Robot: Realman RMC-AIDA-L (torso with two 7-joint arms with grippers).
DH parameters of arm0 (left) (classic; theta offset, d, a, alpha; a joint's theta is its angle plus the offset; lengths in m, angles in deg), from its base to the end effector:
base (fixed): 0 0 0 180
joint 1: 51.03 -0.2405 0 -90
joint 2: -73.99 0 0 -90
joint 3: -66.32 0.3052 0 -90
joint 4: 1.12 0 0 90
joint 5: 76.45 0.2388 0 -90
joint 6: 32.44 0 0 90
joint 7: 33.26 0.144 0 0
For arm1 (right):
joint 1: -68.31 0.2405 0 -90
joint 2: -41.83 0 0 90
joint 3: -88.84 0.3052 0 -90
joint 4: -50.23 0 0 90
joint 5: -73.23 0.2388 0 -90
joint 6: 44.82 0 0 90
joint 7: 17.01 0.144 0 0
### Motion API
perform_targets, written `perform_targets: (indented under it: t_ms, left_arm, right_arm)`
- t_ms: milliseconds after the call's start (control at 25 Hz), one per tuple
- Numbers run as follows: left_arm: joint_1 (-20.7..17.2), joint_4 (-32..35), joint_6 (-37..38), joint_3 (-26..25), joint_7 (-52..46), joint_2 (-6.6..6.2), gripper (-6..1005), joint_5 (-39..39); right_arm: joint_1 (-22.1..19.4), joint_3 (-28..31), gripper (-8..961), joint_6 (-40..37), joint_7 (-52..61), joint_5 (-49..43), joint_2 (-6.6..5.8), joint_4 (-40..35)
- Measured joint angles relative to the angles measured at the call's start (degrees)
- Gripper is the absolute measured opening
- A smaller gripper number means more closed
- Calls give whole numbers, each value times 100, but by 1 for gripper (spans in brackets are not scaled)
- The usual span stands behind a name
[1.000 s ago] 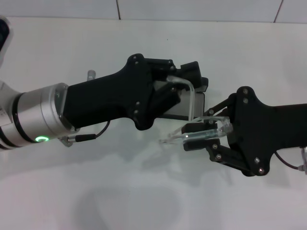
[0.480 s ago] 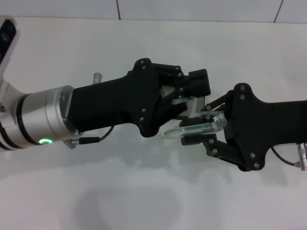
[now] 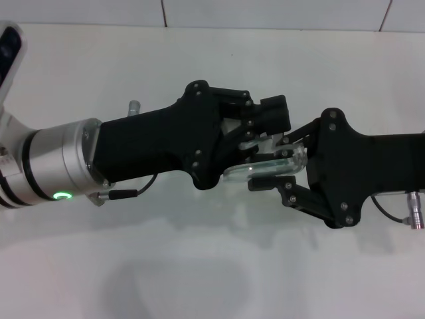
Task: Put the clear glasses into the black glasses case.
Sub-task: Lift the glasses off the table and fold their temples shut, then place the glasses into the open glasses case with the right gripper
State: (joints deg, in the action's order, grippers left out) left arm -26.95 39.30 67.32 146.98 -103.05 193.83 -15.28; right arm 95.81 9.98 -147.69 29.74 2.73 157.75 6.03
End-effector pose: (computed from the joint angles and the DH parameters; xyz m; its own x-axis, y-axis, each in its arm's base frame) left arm -0.2090 0.3221 -0.0500 0.4799 0.1106 0.8703 0.0846 -0.9932 0.0796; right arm 0.2063 0.3328 -0.0293 0.5501 0.3817 -0.7428 0.3246 -0.9172 -0.2309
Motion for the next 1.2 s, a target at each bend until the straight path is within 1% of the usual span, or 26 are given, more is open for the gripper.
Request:
perform_targets:
  t_ms: [240, 360, 440, 560, 640, 680, 720, 760, 840, 880, 920, 960, 1040, 1080, 1120, 1160, 1200]
  left_arm:
    - [-30, 0, 0, -55, 38, -5, 86, -32]
    - [-110, -1, -3, -250, 45, -24, 86, -118]
    - [-241, 0, -4, -543, 45, -38, 86, -117]
    - [-490, 0, -7, -895, 27, -58, 86, -46]
    - [-714, 0, -9, -1079, 13, -101, 86, -3]
    - [-941, 4, -11, -1151, 10, -175, 86, 9]
    - [-941, 4, -11, -1151, 10, -175, 86, 9]
    - [-1043, 6, -10, -1157, 9, -214, 86, 16]
    - [-1256, 18, -12, -1165, 8, -305, 86, 64]
    - [-1357, 36, -10, -1163, 11, -332, 85, 125]
    - [-1458, 78, -8, -1165, 19, -354, 85, 219]
    - [-1536, 109, -8, -1167, 28, -360, 85, 314]
    - [-1649, 197, -9, -1168, 48, -352, 85, 553]
    - [-1685, 240, -8, -1168, 69, -337, 85, 701]
    - [-1709, 272, -7, -1169, 111, -299, 85, 960]
    - [-1709, 272, -7, -1169, 111, -299, 85, 960]
    - [-1711, 281, -4, -1169, 128, -270, 85, 1109]
  right_arm:
    - [1, -8, 117, -31, 6, -3, 0, -1]
    - [-21, -33, 117, -51, 50, -13, -3, -3]
    - [-28, -36, 117, 22, 316, -20, -17, -23]
    - [-2, 30, 117, 398, 974, -38, -83, -120]
    - [1, 144, 117, 670, 1506, -116, -145, -334]
    - [11, 243, 117, 895, 1969, -260, -187, -615]
    - [28, 333, 117, 1094, 2473, -495, -220, -902]
    - [77, 416, 117, 1316, 3019, -809, -246, -1258]
    - [309, 496, 117, 1648, 4192, -1736, -300, -1932]
    - [519, 504, 117, 1748, 4909, -2353, -316, -2285]
    - [969, 496, 117, 1710, 5930, -3440, -313, -2740]
    - [969, 496, 117, 1710, 5930, -3440, -313, -2740]
    - [1513, 480, 117, 1554, 6707, -4571, -217, -3063]
    - [1774, 469, 117, 1474, 7001, -5041, -132, -3147]
    - [1979, 448, 117, 1408, 7140, -5368, -84, -3173]
    - [2285, 366, 117, 1293, 7324, -5798, -33, -3153]
    - [2492, 271, 117, 1206, 7433, -6023, -14, -3099]
